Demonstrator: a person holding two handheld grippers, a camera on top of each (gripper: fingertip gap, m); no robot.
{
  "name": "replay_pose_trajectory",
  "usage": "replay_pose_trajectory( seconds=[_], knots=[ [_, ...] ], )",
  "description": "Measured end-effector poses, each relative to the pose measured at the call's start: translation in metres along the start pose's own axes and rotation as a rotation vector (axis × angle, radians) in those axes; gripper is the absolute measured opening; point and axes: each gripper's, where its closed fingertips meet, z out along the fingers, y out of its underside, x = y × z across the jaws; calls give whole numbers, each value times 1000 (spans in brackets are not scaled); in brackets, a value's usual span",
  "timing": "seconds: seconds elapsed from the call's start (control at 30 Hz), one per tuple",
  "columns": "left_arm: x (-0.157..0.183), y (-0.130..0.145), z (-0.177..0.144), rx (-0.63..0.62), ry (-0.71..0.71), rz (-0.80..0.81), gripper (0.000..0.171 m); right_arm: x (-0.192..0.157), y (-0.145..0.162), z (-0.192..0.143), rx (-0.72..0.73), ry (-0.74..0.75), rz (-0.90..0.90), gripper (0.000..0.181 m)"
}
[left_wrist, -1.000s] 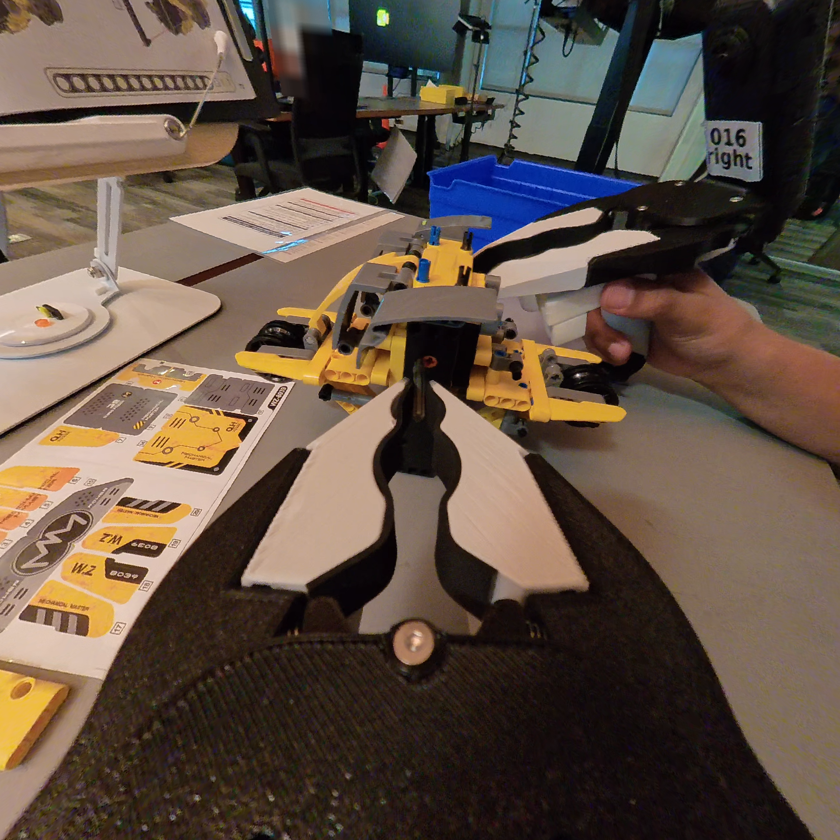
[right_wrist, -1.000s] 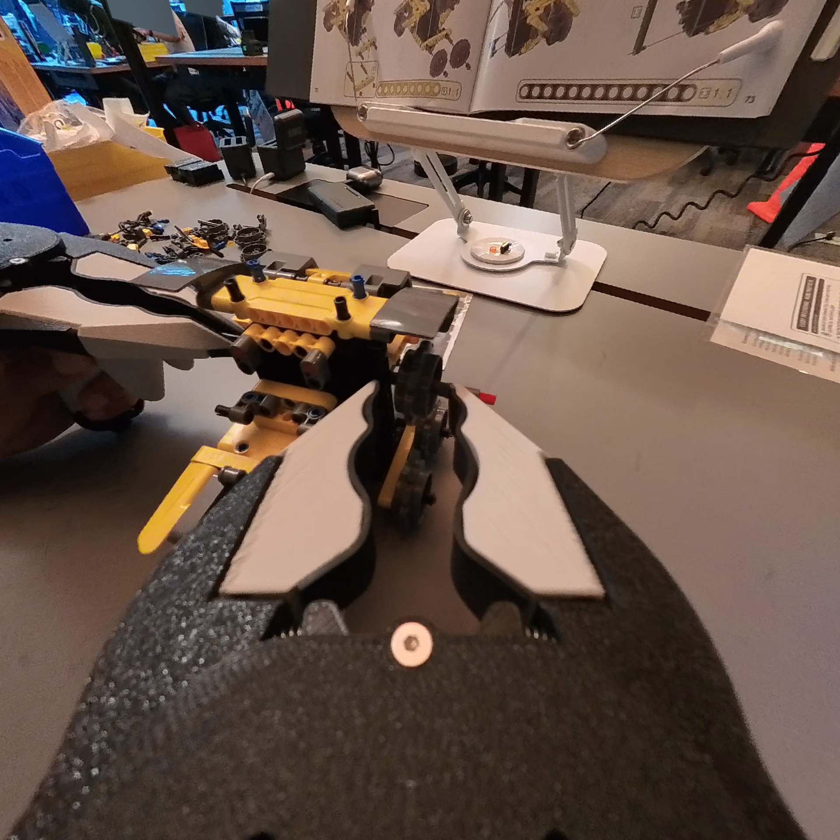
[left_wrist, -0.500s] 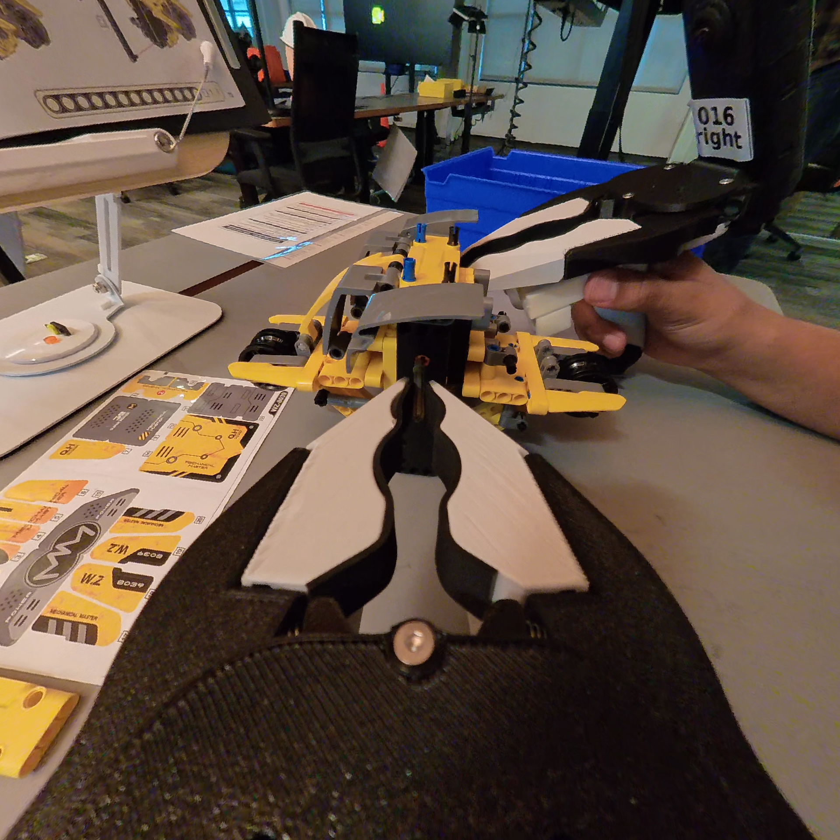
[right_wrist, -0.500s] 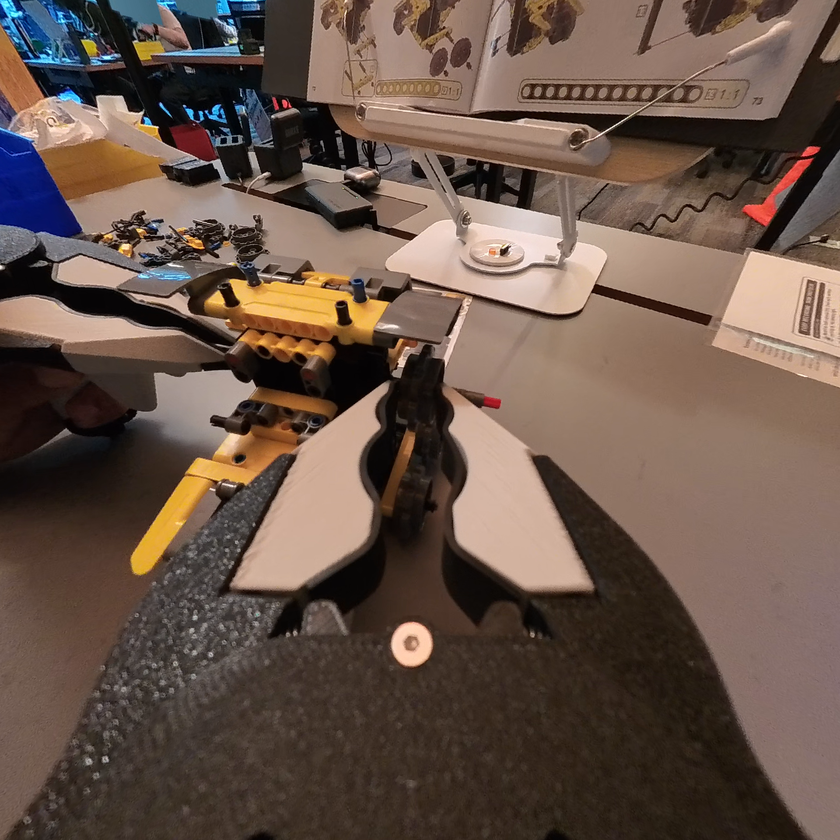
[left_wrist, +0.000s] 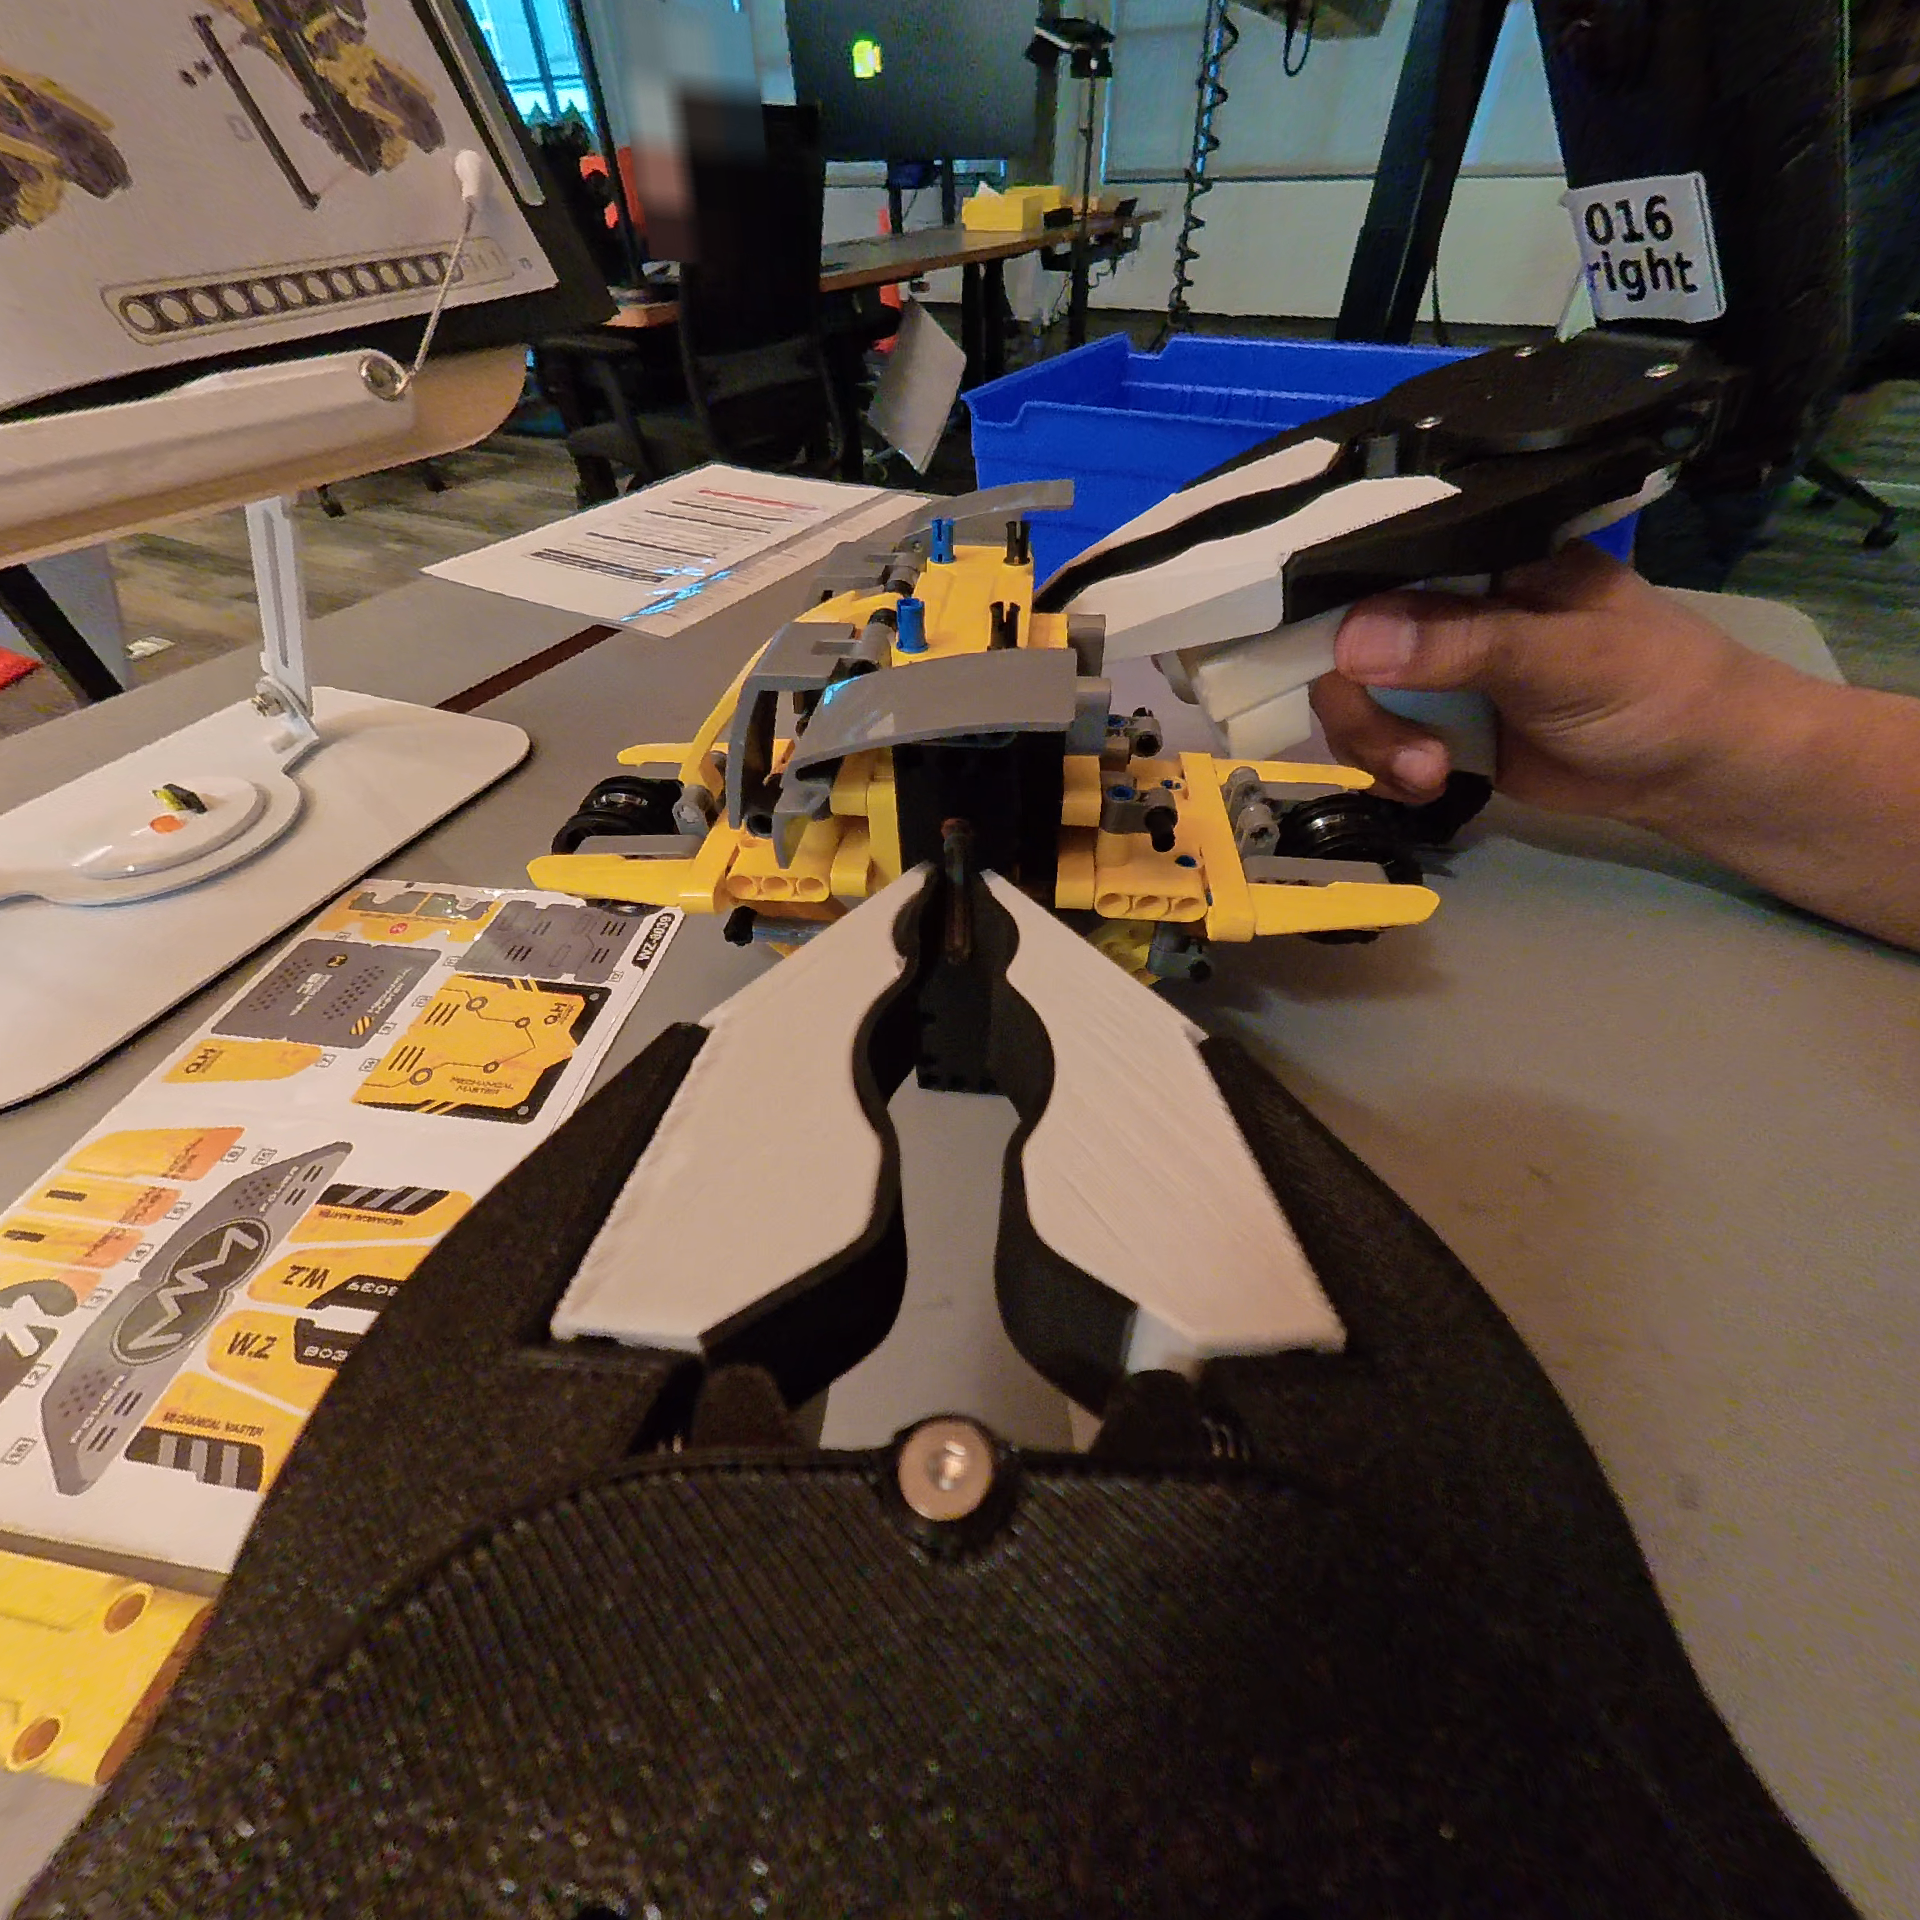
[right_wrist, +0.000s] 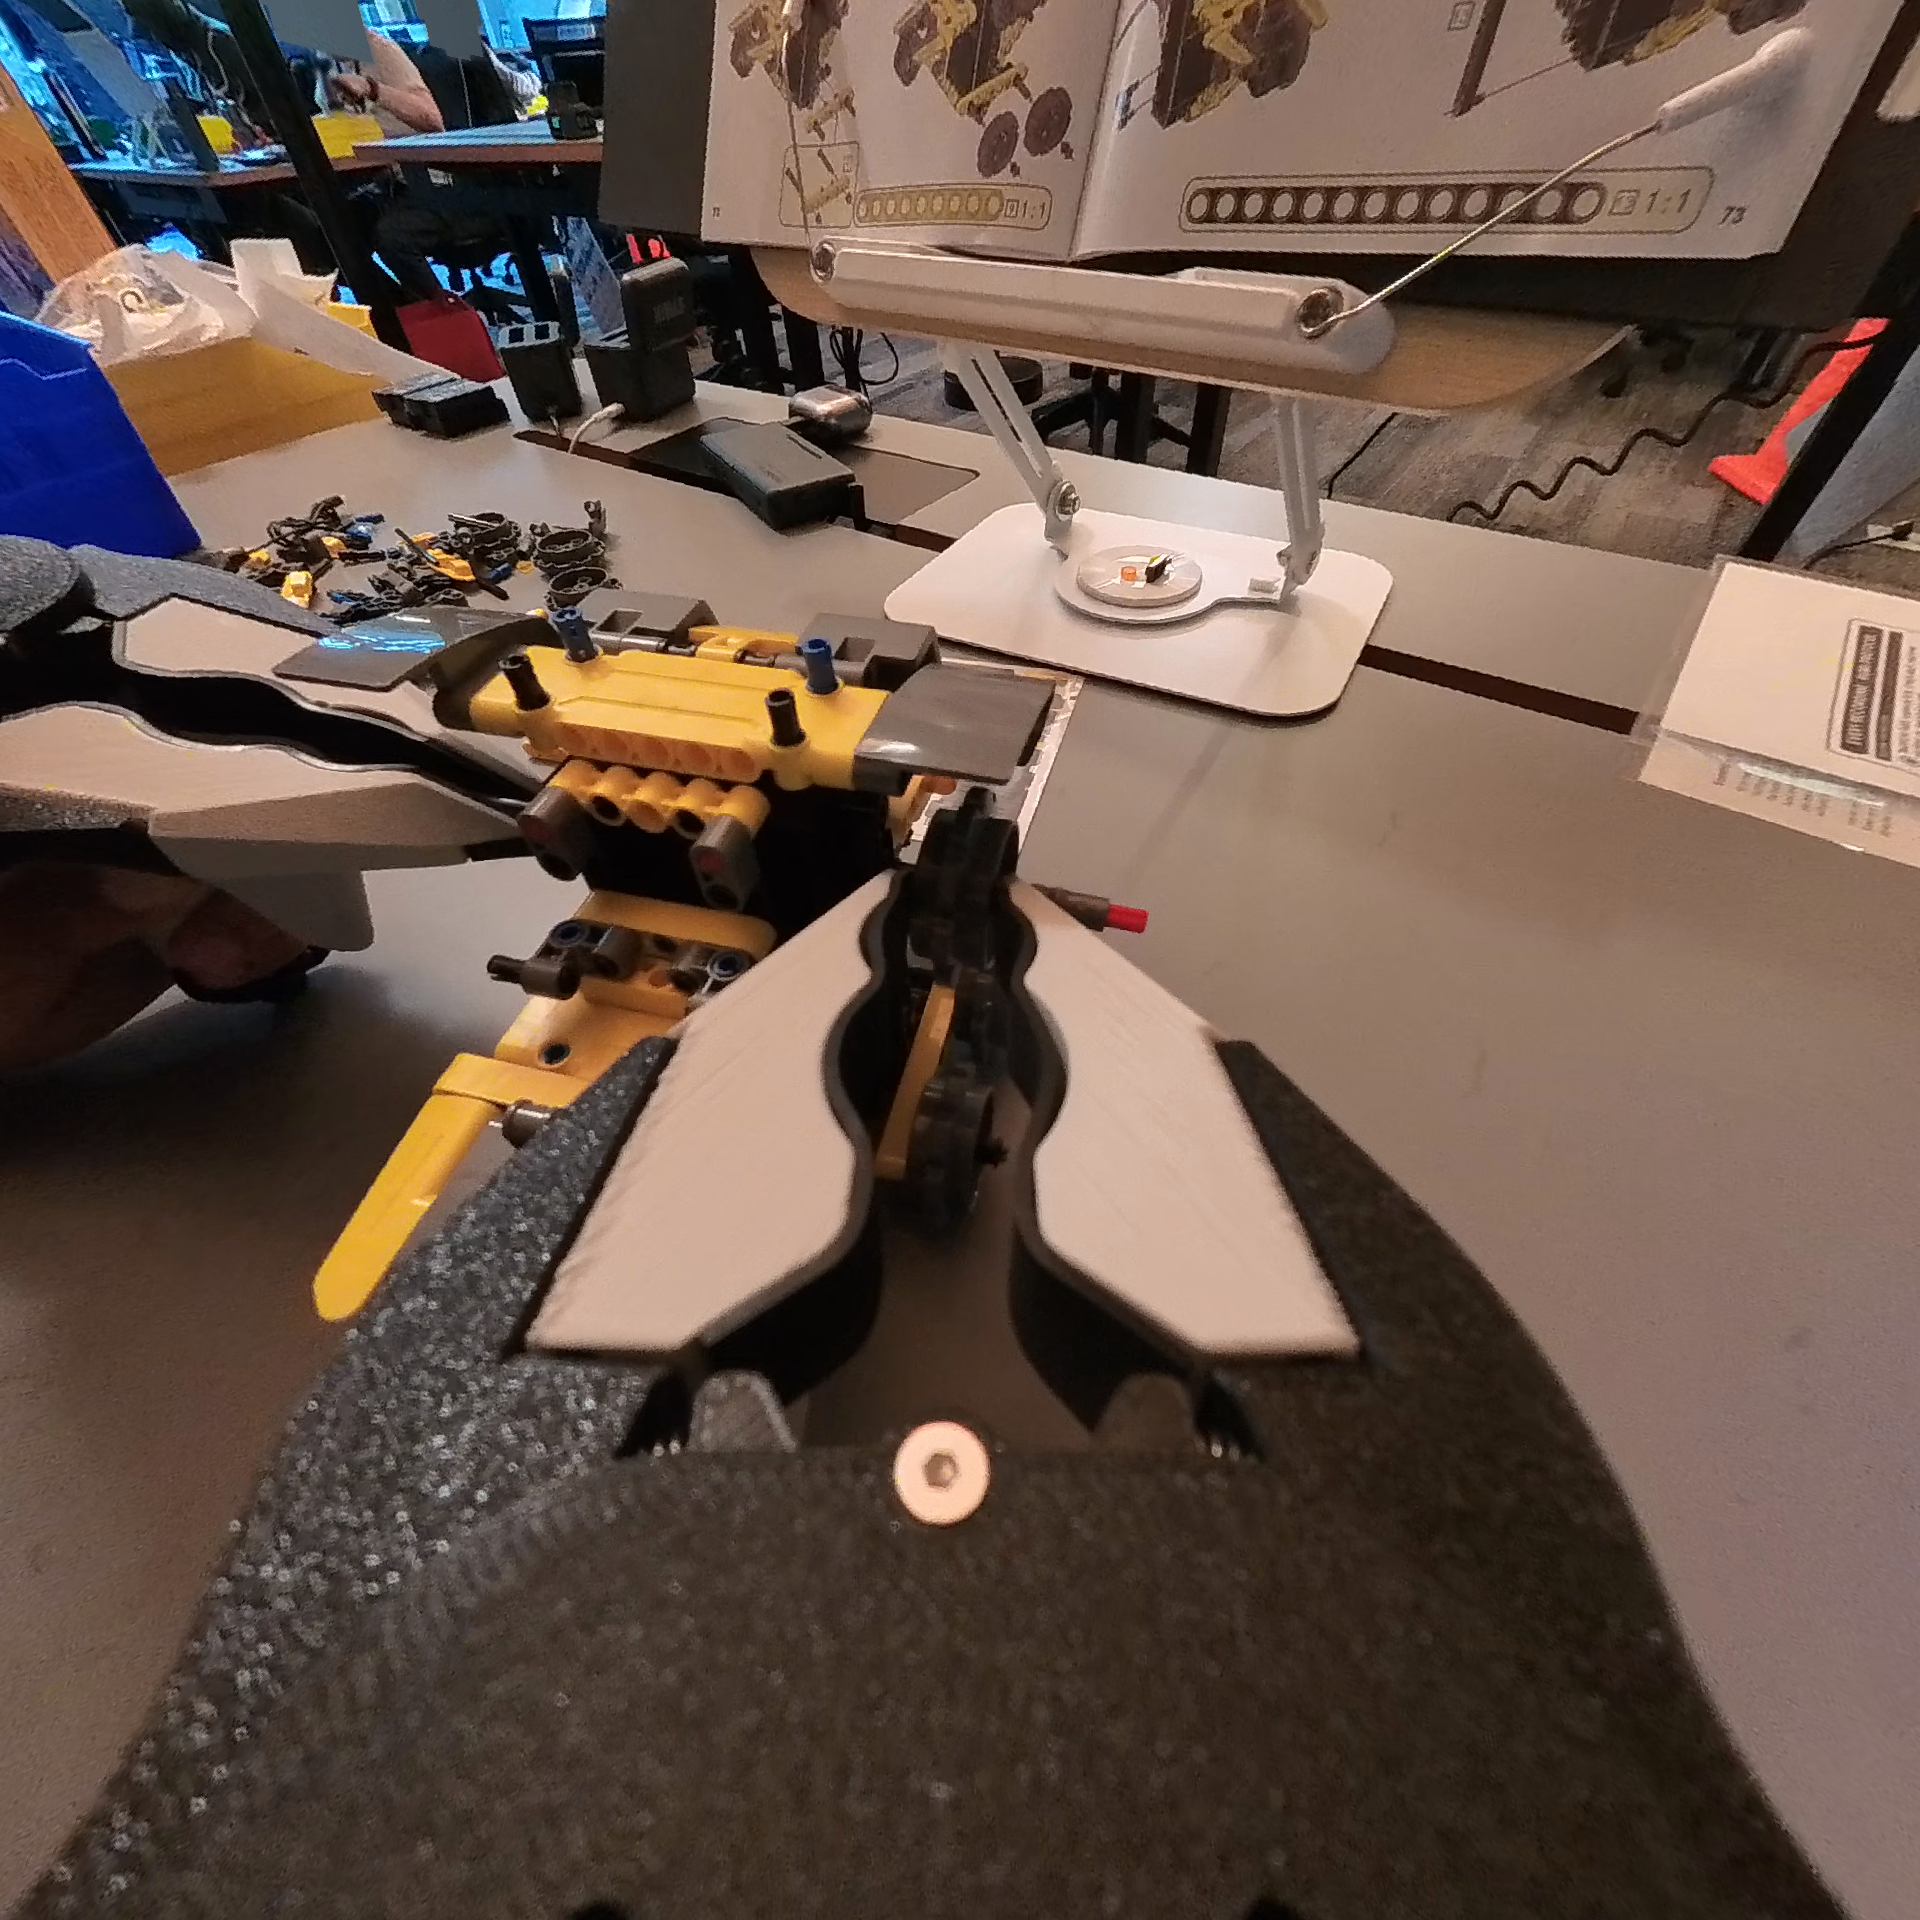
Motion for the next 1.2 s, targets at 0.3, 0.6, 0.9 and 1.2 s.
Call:
replay_pose_trajectory(
  seconds=[0.3,0.6,0.9,1.2],
  knots=[
    [0,0,0,-1,-1,-3,2,0,-1,-6,-6,-10,-4,39],
    [-1,0,0,0,-4,-1,3,12,-50,-55,235,44,23,23],
    [-1,0,0,0,-11,8,2,-47,-45,-3,-74,-94,-247,0],
    [-1,0,0,1,-10,8,2,-44,-34,12,-334,-188,-262,0]
  ],
)
